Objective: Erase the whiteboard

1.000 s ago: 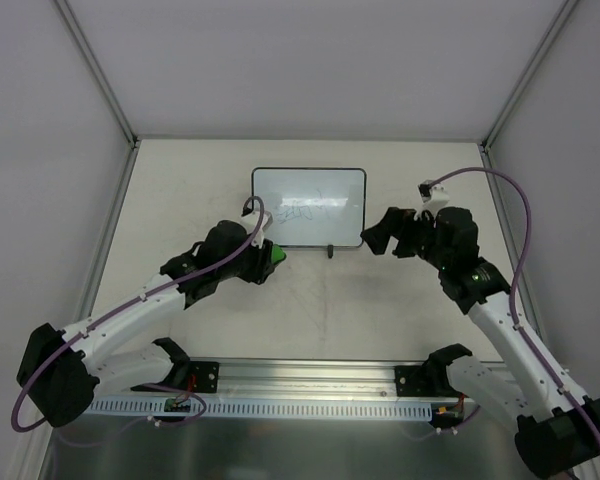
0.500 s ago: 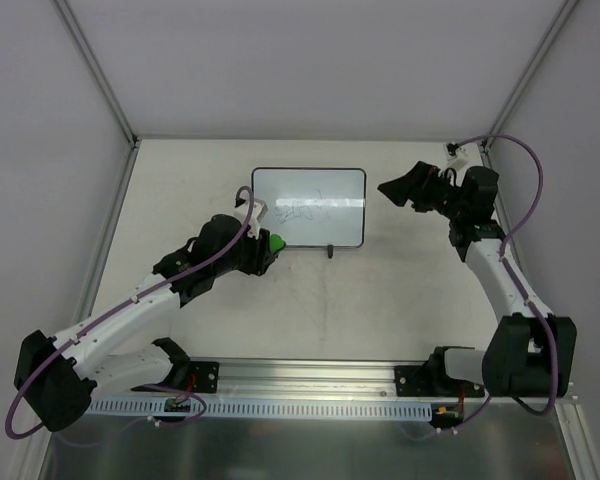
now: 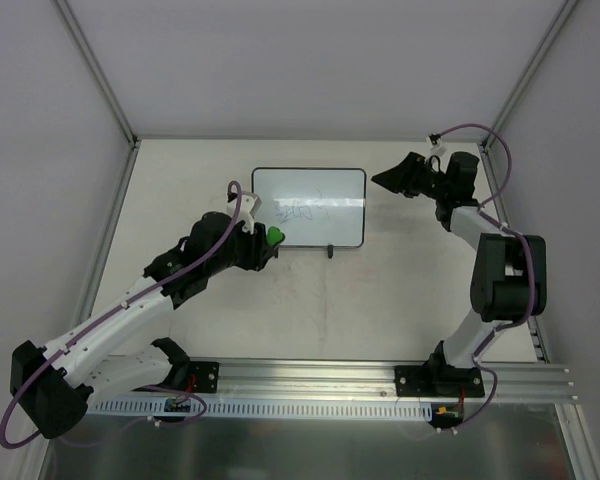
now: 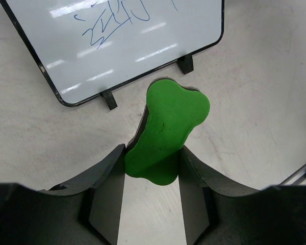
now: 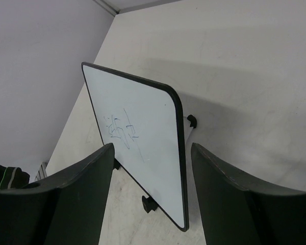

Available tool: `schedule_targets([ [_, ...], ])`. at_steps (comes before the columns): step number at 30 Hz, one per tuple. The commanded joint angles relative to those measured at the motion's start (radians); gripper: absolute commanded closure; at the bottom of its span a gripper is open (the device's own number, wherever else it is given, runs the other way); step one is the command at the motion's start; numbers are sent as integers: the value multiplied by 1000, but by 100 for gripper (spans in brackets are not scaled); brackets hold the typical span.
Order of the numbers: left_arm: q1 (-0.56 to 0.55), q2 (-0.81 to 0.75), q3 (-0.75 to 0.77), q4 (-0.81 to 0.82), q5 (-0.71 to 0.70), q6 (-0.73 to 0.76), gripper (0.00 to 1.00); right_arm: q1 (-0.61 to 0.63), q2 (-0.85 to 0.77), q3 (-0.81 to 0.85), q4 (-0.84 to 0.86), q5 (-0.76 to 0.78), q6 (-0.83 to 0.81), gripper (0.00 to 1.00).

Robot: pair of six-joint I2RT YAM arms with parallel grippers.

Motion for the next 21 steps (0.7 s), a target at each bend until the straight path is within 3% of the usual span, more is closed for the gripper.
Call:
schedule_targets([
  [1, 10, -12, 43, 6, -14, -18, 100, -3, 66, 70, 193, -79, 30, 35],
  [9, 18, -8, 53, -1, -11, -17, 100, -4, 239, 171, 432, -163, 171, 38],
  [21, 29, 18, 57, -4, -29, -15, 100, 14, 378, 216, 532, -188, 264, 47],
])
